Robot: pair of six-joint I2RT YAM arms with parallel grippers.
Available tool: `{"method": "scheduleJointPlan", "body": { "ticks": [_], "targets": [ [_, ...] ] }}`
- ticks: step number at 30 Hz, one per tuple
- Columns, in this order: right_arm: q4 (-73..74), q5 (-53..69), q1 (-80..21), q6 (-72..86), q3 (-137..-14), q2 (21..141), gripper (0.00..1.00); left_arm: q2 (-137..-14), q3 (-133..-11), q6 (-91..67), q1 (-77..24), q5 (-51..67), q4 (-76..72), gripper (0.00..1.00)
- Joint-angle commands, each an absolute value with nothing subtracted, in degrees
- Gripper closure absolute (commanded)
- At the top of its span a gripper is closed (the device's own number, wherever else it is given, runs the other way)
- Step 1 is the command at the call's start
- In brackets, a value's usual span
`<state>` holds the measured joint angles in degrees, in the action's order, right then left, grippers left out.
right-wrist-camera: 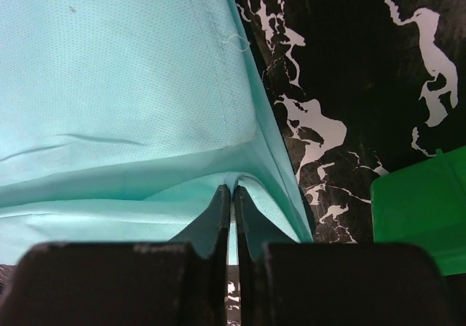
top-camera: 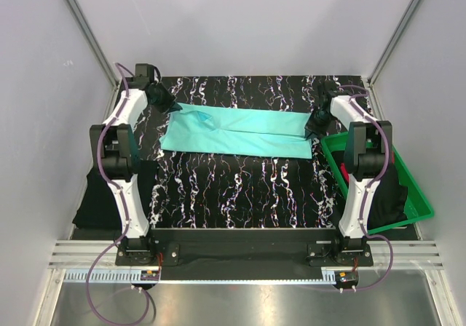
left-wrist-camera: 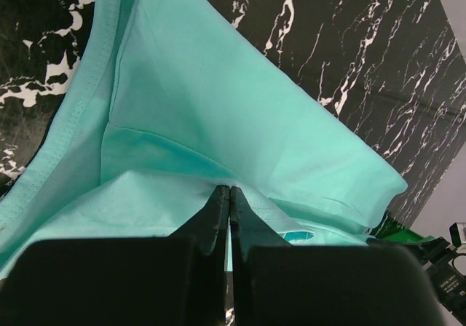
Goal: Fold and stack the t-shirts
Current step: Fold the tshirt
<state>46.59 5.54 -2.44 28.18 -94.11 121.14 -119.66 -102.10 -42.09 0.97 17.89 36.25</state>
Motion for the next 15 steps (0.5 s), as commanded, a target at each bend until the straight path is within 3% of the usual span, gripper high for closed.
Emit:
{"method": "scheduleJointPlan", "body": {
  "ticks": [1, 12, 15],
  "targets": [
    [47.55, 5.36, -1.67, 27.33, -97.03, 122.25, 0.98, -121.02, -104.94, -42.63, 1.14, 19.6, 34.63, 1.0],
    [47.73, 4.58, -1.49, 28.3, -99.75, 124.36, 0.95, -125.15, -107.22, -42.19, 1.14, 19.51, 34.54, 1.0],
    [47.2, 2.99, -1.14, 29.26, -102.56, 126.12, 0.87, -127.6, -110.47, -39.39, 0.88, 18.37, 34.28, 1.0]
  ]
}}
